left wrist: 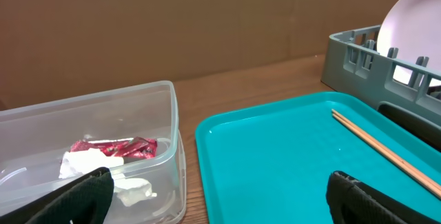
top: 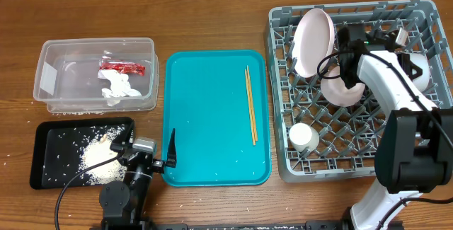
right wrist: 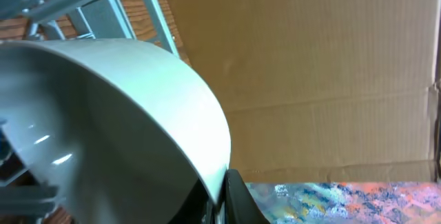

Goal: Sort waste into correct bins and load items into the dishwasher
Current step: 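Lower the bowl upside down into the rack and open the gripper, then raise the right gripper out of the rack and withdraw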

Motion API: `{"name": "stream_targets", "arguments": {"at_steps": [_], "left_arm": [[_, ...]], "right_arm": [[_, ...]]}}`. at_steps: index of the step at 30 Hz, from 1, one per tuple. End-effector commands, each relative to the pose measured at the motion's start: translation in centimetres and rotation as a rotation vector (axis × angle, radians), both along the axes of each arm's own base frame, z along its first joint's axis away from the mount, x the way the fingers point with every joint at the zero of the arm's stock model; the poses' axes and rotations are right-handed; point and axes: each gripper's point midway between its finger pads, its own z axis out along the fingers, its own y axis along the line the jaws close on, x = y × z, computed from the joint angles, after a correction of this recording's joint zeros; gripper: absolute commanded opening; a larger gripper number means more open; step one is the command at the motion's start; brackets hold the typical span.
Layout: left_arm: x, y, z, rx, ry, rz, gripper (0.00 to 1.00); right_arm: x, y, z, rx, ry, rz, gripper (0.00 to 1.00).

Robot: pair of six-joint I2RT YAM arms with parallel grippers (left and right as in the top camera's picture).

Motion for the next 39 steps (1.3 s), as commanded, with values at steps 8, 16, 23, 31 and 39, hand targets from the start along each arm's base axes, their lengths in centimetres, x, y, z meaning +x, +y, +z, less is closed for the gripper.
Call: {"name": "stream_targets", "arguments": {"at_steps": [8, 16, 23, 31, 39], "left_arm": [[0.0, 0.1, 0.0, 0.018, -0.010, 0.001, 1.00], [0.0, 0.1, 0.0, 0.018, -0.010, 0.001, 1.00], [0.0, 0.1, 0.0, 0.018, -0.010, 0.001, 1.00], [0.0, 0.1, 0.0, 0.018, -0.010, 0.001, 1.00], [0.0, 0.1, 0.0, 0.018, -0.010, 0.001, 1.00]], "right_arm": [[-0.2, 3.1, -0.9, 0.084, -0.057, 0.034, 0.20], [0.8, 11.3, 0.5, 0.134, -0.118, 0.237, 0.36], [-0.5, 12.6, 1.8, 0.209, -0.231, 0.227, 0.45], [-2.0, 13.1, 4.1, 0.411, -0.426, 0.185, 0.53], [-0.8, 9.6, 0.5, 0.853, -0.571, -0.063, 0.09]]}}
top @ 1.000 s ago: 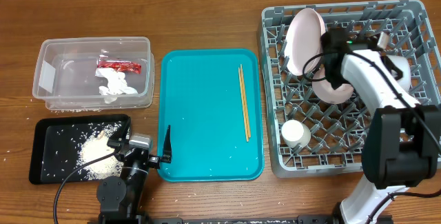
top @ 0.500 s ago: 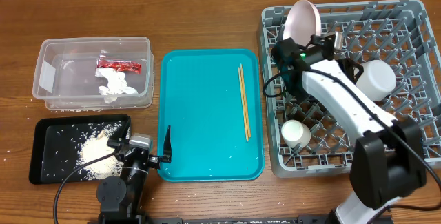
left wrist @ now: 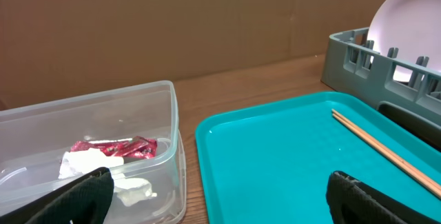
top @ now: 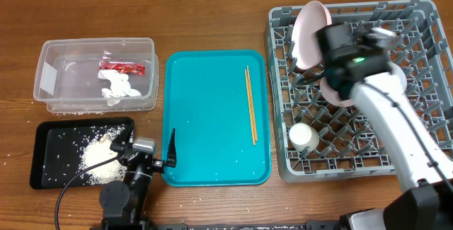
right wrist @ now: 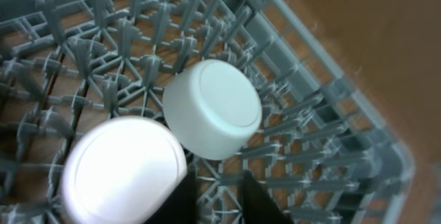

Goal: Sort waste into correct bins and load items into the dishwasher
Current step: 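Raise the right gripper out of the rack and withdraw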

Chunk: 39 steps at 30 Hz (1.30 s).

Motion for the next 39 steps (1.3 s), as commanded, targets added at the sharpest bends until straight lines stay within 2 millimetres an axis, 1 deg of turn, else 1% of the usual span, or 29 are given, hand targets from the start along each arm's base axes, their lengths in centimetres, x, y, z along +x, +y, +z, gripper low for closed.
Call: {"name": "stream_targets", "arguments": {"at_steps": [1, 3, 5, 7, 8, 9, 11, 15, 17, 21, 25, 27, 28, 29, 30, 31, 32, 33, 35, 36, 37, 38, 39], "left_arm": [[0.0, 0.1, 0.0, 0.018, -0.010, 0.001, 1.00], [0.0, 0.1, 0.0, 0.018, -0.010, 0.001, 1.00], [0.0, 0.1, 0.0, 0.018, -0.010, 0.001, 1.00], [0.0, 0.1, 0.0, 0.018, -0.010, 0.001, 1.00], [0.0, 0.1, 0.0, 0.018, -0.010, 0.001, 1.00], [0.0, 0.1, 0.0, 0.018, -0.010, 0.001, 1.00], [0.0, 0.1, 0.0, 0.018, -0.010, 0.001, 1.00], [0.0, 0.1, 0.0, 0.018, -0.010, 0.001, 1.00], [0.0, 0.1, 0.0, 0.018, -0.010, 0.001, 1.00], [0.0, 0.1, 0.0, 0.018, -0.010, 0.001, 1.00], [0.0, 0.1, 0.0, 0.018, -0.010, 0.001, 1.00], [0.0, 0.1, 0.0, 0.018, -0.010, 0.001, 1.00], [0.0, 0.1, 0.0, 0.018, -0.010, 0.001, 1.00], [0.0, 0.1, 0.0, 0.018, -0.010, 0.001, 1.00], [0.0, 0.1, 0.0, 0.018, -0.010, 0.001, 1.00], [0.0, 0.1, 0.0, 0.018, -0.010, 0.001, 1.00], [0.0, 0.1, 0.0, 0.018, -0.010, 0.001, 1.00], [0.0, 0.1, 0.0, 0.018, -0.010, 0.001, 1.00], [0.0, 0.1, 0.0, 0.018, -0.010, 0.001, 1.00], [0.0, 0.1, 0.0, 0.018, -0.010, 0.001, 1.00], [0.0, 0.1, 0.0, 0.018, -0.010, 0.001, 1.00], [0.0, 0.1, 0.0, 0.018, -0.010, 0.001, 1.00], [0.0, 0.1, 0.0, 0.018, -0.010, 0.001, 1.00]], "right_arm": [[0.6, -1.8, -2.6, 0.360, -0.026, -0.055, 0.06], [1.5, -2.6, -3.0, 0.513, -0.061, -0.031, 0.04], [2.1, -3.5, -3.2, 0.622, -0.097, -0.008, 0.04], [2.2, -4.4, -3.4, 0.659, -0.106, -0.006, 0.04], [2.1, -5.0, -4.1, 0.681, -0.088, 0.005, 0.04], [2.1, -4.9, -4.4, 0.691, -0.074, 0.015, 0.04], [1.8, -4.7, -7.2, 0.712, 0.025, 0.030, 0.04], [1.6, -4.7, -10.9, 0.738, 0.124, -0.004, 0.04], [1.4, -4.6, -11.4, 0.743, 0.146, -0.012, 0.04], [1.4, -4.5, -10.7, 0.736, 0.135, 0.008, 0.04], [1.7, -3.7, -8.4, 0.760, 0.075, 0.061, 0.04], [1.7, -3.2, -6.6, 0.765, 0.031, 0.088, 0.09], [1.6, -2.7, -5.0, 0.773, -0.004, 0.133, 0.14], [1.6, -2.4, -4.2, 0.774, -0.024, 0.159, 0.19], [1.5, -2.2, -2.9, 0.768, -0.058, 0.178, 0.27], [1.4, -2.1, -1.8, 0.755, -0.087, 0.189, 0.27], [1.3, -2.1, -1.1, 0.749, -0.102, 0.195, 0.27], [1.1, -2.1, -0.5, 0.743, -0.118, 0.197, 0.22], [0.8, -2.5, -0.4, 0.729, -0.122, 0.171, 0.21], [0.7, -3.2, -0.5, 0.708, -0.128, 0.123, 0.21], [0.8, -3.9, -0.7, 0.682, -0.134, 0.089, 0.18], [1.3, -4.8, -0.9, 0.646, -0.144, 0.073, 0.12], [1.6, -5.1, -1.1, 0.635, -0.146, 0.069, 0.11]]}}
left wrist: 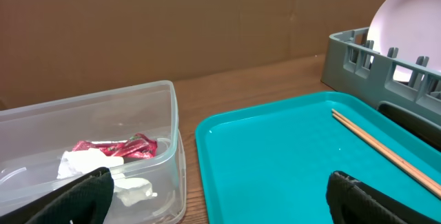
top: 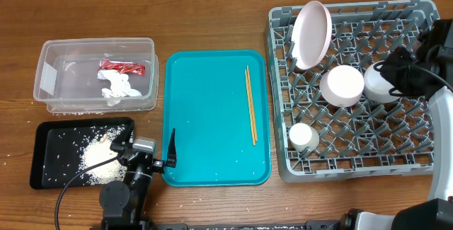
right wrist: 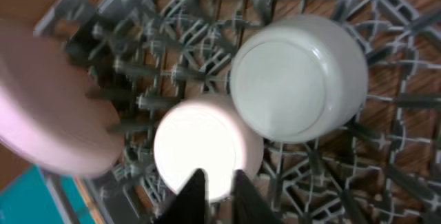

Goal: Sort waste into correct bins and load items into the dishwasher
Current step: 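Raise the right gripper out of the rack and withdraw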

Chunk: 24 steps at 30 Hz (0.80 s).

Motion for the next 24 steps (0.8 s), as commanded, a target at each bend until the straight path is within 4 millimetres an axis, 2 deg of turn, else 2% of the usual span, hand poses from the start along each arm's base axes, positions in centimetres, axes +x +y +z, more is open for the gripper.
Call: {"name": "stream_targets", "arguments": {"at_steps": [1, 7, 10, 13, 24], "left_arm": [[0.0, 0.1, 0.0, 0.019, -0.011, 0.001, 1.00], [0.0, 0.1, 0.0, 0.019, -0.011, 0.001, 1.00], [0.0, 0.1, 0.0, 0.019, -0.011, 0.001, 1.00], [0.0, 0.1, 0.0, 0.019, -0.011, 0.001, 1.00], [0.0, 0.1, 0.0, 0.019, -0.011, 0.001, 1.00]], "right_arm": [[1.2, -2.4, -1.7, -0.072, 0.028, -0.082, 0.10], [1.7, -3.8, -6.2, -0.080, 0.144, -0.110, 0.05], [1.6, -4.6, -7.2, -0.082, 0.167, -0.135, 0.04], [1.1, -6.0, -7.4, -0.114, 0.185, -0.182, 0.04], [0.5, -6.9, -7.6, -0.148, 0.212, -0.208, 0.06]]}}
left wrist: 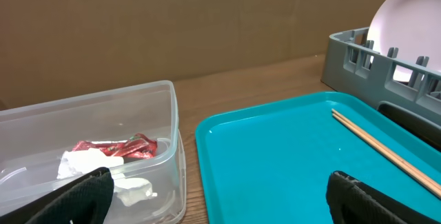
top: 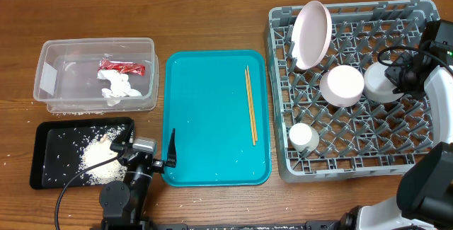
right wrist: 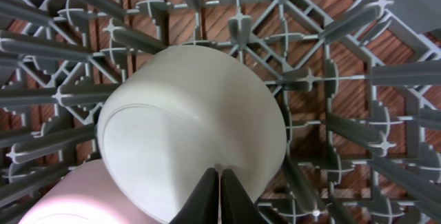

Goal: Sort waste into correct bins and load items into the dishwasher
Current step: 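Raise the right gripper out of the rack and withdraw, then move the right gripper down to the chopsticks on the teal tray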

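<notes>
The grey dish rack (top: 279,81) holds a pink plate (top: 313,33) on edge, an upturned pink bowl (top: 342,85), an upturned white bowl (top: 381,83) (right wrist: 186,120) and a small white cup (top: 304,136). My right gripper (top: 403,78) (right wrist: 219,174) is shut, its tips touching the white bowl's side with nothing between them. A pair of chopsticks (top: 250,104) (left wrist: 386,151) lies on the teal tray (top: 212,117). At the tray's near edge my left gripper (top: 144,149) (left wrist: 220,196) rests open and holds nothing.
A clear bin (top: 95,74) with a red wrapper (left wrist: 114,146) and white tissue stands at the back left. In front of it is a black tray (top: 49,134) with spilled rice. Rice grains are scattered on the wooden table.
My right gripper has come down close to the white bowl, and its fingers, slightly apart before, are now together against the bowl's side. The left arm and all the dishes are unmoved.
My right gripper first held the white bowl by its rim over the rack. Then the bowl lay upturned in the rack beside the pink bowl, with the gripper off it. Later the gripper hung above both bowls at the rack's right, and now it touches the white bowl.
</notes>
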Motion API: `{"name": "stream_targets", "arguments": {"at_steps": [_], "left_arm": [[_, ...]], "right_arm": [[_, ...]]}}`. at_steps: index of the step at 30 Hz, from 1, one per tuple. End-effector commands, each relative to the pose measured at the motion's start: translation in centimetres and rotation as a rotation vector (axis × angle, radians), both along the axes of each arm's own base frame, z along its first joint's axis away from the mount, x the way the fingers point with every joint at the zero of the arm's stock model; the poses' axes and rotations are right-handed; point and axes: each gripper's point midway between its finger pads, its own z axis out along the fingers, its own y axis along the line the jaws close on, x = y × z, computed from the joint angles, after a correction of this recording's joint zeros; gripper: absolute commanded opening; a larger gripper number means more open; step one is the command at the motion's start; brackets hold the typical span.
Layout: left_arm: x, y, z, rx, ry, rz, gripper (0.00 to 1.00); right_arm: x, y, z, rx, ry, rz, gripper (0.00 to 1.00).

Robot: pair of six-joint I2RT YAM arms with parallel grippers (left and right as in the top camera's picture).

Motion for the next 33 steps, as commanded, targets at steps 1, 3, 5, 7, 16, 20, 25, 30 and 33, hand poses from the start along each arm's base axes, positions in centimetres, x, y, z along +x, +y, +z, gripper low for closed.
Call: {"name": "stream_targets", "arguments": {"at_steps": [1, 3, 5, 7, 16, 20, 25, 30, 33], "left_arm": [[0.0, 0.1, 0.0, 0.018, -0.011, 0.001, 1.00], [0.0, 0.1, 0.0, 0.018, -0.011, 0.001, 1.00], [0.0, 0.1, 0.0, 0.018, -0.011, 0.001, 1.00], [0.0, 0.1, 0.0, 0.018, -0.011, 0.001, 1.00], [0.0, 0.1, 0.0, 0.018, -0.011, 0.001, 1.00], [0.0, 0.1, 0.0, 0.018, -0.011, 0.001, 1.00], [0.0, 0.1, 0.0, 0.018, -0.011, 0.001, 1.00], [0.0, 0.1, 0.0, 0.018, -0.011, 0.001, 1.00], [0.0, 0.1, 0.0, 0.018, -0.011, 0.001, 1.00]], "right_arm": [[-0.4, -0.6, -0.1, -0.027, 0.017, -0.023, 0.06], [-0.6, -0.9, -0.2, -0.041, 0.030, -0.029, 0.06], [-0.8, -1.3, -0.5, -0.064, 0.050, -0.038, 0.06], [-1.0, -1.4, -1.0, -0.065, 0.070, -0.037, 0.06], [0.6, -0.9, 2.8, -0.048, -0.036, -0.017, 0.06], [0.8, -0.3, 2.9, -0.013, -0.050, -0.002, 0.06], [1.0, 5.4, 5.9, 0.208, -0.165, 0.169, 0.11], [-3.8, 13.8, 10.9, 0.261, -0.178, 0.404, 0.23], [-6.1, 19.6, 11.1, 0.273, -0.125, 0.584, 0.38]]}}
